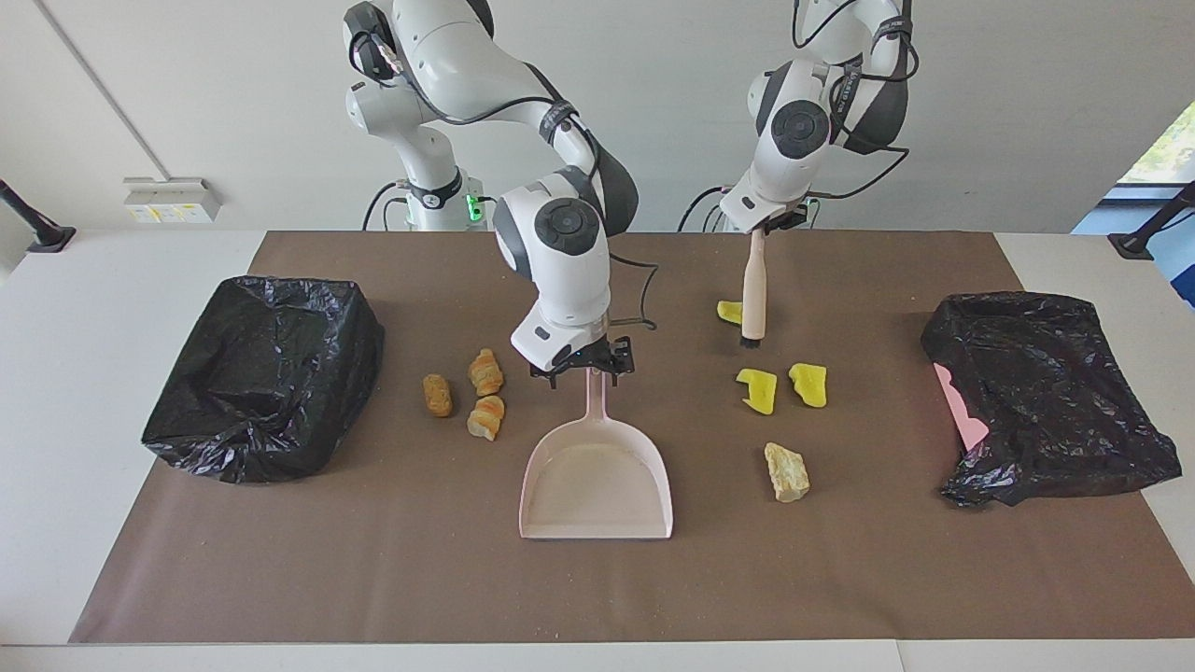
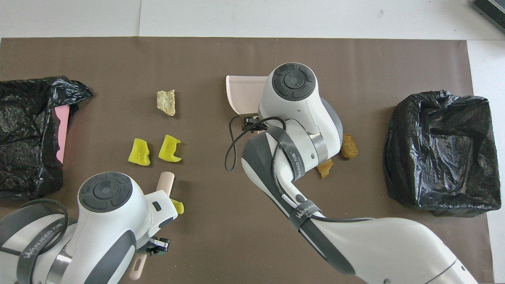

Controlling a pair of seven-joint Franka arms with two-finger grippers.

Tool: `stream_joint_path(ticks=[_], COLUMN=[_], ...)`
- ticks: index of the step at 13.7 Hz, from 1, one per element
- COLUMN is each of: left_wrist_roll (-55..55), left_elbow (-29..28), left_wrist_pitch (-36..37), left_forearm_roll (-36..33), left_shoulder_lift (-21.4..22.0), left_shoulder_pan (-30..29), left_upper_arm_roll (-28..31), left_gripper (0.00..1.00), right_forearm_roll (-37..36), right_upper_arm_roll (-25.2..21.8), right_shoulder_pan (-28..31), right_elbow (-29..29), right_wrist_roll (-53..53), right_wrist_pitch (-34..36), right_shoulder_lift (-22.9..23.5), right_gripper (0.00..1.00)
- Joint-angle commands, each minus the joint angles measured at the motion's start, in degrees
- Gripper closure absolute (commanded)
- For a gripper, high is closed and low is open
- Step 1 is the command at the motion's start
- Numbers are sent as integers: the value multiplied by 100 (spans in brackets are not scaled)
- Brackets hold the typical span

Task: Sweep and dump trash in bin
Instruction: 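Place the dustpan near the yellow pieces with the right gripper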

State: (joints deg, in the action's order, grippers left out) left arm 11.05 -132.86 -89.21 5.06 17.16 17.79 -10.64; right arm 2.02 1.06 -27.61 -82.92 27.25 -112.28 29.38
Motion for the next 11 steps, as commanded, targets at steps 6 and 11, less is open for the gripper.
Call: stream_joint_path(ticks=[6, 11], left_wrist_roll=[-1832, -2370], left_elbow=[-1311, -1935], left_wrist_pitch=[-183, -832], left_forearm_roll=[874, 874], left_shoulder_lift=[1226, 1448], left_shoulder_pan=[286, 489], left_upper_arm_roll=[53, 79], left_gripper=[100, 100], right_forearm_roll=[79, 79], right_upper_arm_roll=[61, 61], right_shoulder_pan=[11, -16], right_elbow=[-338, -461], right_wrist_roll=[-299, -369], right_wrist_pitch=[-57, -163], right_shoulder_lift=[33, 7], right_gripper=[0, 34])
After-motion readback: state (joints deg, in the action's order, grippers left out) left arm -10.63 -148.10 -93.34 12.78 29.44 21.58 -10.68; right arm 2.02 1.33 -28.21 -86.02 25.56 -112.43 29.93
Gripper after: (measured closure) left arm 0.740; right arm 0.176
